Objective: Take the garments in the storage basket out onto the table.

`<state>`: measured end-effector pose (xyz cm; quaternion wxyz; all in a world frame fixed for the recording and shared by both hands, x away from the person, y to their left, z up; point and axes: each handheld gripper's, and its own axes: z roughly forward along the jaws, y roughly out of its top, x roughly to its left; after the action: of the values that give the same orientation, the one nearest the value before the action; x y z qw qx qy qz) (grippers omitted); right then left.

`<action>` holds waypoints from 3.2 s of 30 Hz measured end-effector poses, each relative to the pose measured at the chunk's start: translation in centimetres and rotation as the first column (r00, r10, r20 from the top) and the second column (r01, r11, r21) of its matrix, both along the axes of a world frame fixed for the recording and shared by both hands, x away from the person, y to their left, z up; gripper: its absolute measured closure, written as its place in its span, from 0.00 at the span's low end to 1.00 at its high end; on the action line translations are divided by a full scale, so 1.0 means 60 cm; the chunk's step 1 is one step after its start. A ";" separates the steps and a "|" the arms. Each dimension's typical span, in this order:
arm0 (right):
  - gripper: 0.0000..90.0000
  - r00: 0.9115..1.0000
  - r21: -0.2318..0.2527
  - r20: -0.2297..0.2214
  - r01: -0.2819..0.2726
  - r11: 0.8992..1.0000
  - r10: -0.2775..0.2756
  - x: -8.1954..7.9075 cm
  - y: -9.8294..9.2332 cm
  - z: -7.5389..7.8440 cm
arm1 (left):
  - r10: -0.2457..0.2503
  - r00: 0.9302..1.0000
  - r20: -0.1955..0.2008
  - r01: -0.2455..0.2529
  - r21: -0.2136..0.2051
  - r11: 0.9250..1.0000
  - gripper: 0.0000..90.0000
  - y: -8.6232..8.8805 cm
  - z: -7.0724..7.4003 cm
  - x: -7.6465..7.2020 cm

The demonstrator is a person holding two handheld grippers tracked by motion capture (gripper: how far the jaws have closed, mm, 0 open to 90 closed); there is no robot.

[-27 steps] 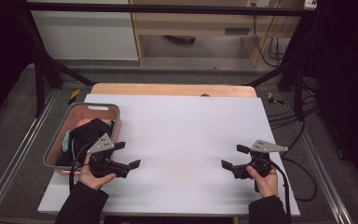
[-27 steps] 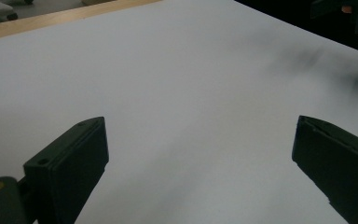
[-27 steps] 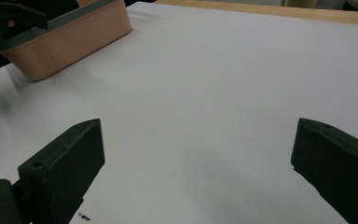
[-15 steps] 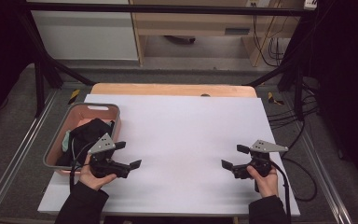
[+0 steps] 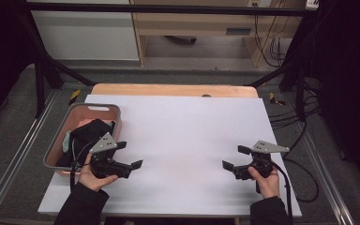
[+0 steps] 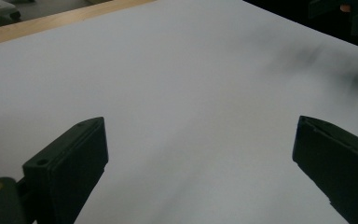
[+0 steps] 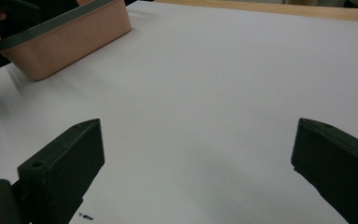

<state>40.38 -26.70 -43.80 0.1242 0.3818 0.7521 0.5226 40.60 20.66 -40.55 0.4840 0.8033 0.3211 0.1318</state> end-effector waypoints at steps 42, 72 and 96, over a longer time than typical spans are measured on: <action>0.03 1.000 -0.021 0.003 0.003 1.000 -0.003 0.000 0.005 -0.002 | 0.029 0.998 0.049 -0.031 0.050 0.998 0.02 0.011 0.097 0.020; 0.03 1.000 -0.030 -0.001 0.006 1.000 -0.006 0.001 0.006 -0.004 | 0.138 0.987 0.083 -0.144 0.066 0.987 0.01 0.075 0.151 0.043; 0.03 1.000 -0.037 -0.002 0.004 0.999 -0.004 0.002 0.007 -0.006 | 0.248 0.967 0.066 -0.253 0.087 0.963 0.01 0.137 0.153 0.068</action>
<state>40.50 -26.26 -44.14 0.1314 0.3816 0.7612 0.5077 44.66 28.90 -31.35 0.4333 0.7744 0.4001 0.2289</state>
